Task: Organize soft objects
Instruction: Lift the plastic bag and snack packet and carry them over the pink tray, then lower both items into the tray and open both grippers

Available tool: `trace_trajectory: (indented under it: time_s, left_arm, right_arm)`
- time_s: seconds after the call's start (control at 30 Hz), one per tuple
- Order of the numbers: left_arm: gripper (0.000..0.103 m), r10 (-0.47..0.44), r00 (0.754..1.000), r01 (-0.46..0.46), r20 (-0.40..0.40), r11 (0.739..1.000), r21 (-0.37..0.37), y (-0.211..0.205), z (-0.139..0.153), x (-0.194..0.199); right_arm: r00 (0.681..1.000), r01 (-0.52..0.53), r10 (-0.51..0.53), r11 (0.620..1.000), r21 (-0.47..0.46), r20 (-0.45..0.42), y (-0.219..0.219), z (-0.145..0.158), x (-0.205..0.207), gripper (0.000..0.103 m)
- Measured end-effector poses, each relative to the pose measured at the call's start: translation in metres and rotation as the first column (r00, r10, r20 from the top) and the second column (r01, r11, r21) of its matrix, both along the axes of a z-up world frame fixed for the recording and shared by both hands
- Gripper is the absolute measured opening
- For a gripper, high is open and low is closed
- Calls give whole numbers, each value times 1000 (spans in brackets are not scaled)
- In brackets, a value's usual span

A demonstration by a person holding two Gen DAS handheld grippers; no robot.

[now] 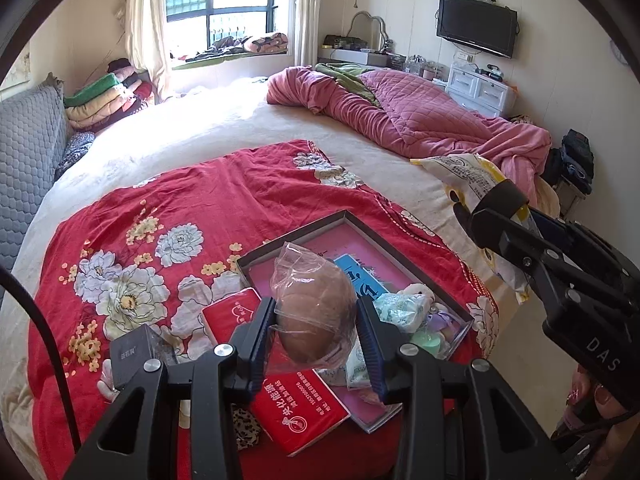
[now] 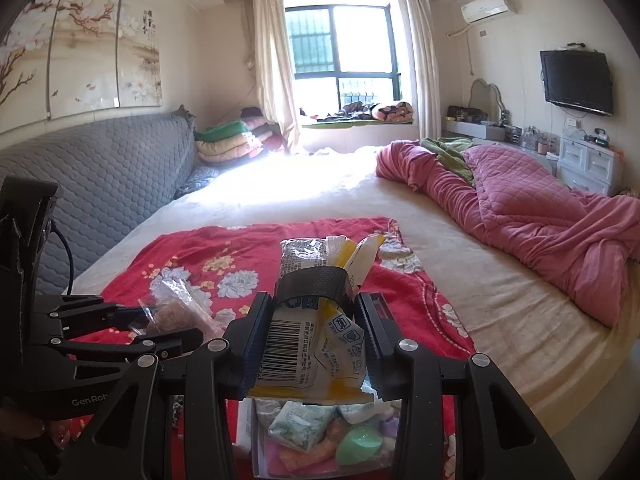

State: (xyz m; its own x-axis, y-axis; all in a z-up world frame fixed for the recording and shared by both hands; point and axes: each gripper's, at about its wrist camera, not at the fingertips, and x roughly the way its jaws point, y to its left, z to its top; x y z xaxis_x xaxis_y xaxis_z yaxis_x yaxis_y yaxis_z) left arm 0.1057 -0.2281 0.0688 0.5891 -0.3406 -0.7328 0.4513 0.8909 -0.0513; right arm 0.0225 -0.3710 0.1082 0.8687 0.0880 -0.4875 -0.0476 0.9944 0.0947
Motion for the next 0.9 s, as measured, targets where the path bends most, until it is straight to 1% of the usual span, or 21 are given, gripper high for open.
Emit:
trace_trajectory:
  time_s: [0.2, 0.33, 0.63, 0.9]
  left_arm:
    - [41, -11, 998, 11, -58, 1000, 13, -14, -25, 13]
    - [41, -13, 996, 14, -92, 1000, 18, -24, -41, 22]
    - [41, -29, 987, 39, -157, 998, 57, -50, -75, 36]
    - [41, -27, 982, 40, -188, 997, 66, -58, -95, 44]
  right_arm:
    - [999, 14, -14, 1000, 11, -37, -11, -19, 6, 44]
    - [998, 43, -41, 999, 29, -56, -24, -30, 7, 44]
    - [981, 139, -134, 990, 22, -140, -63, -67, 9, 44]
    - [968, 145, -145, 989, -14, -205, -70, -98, 21, 44]
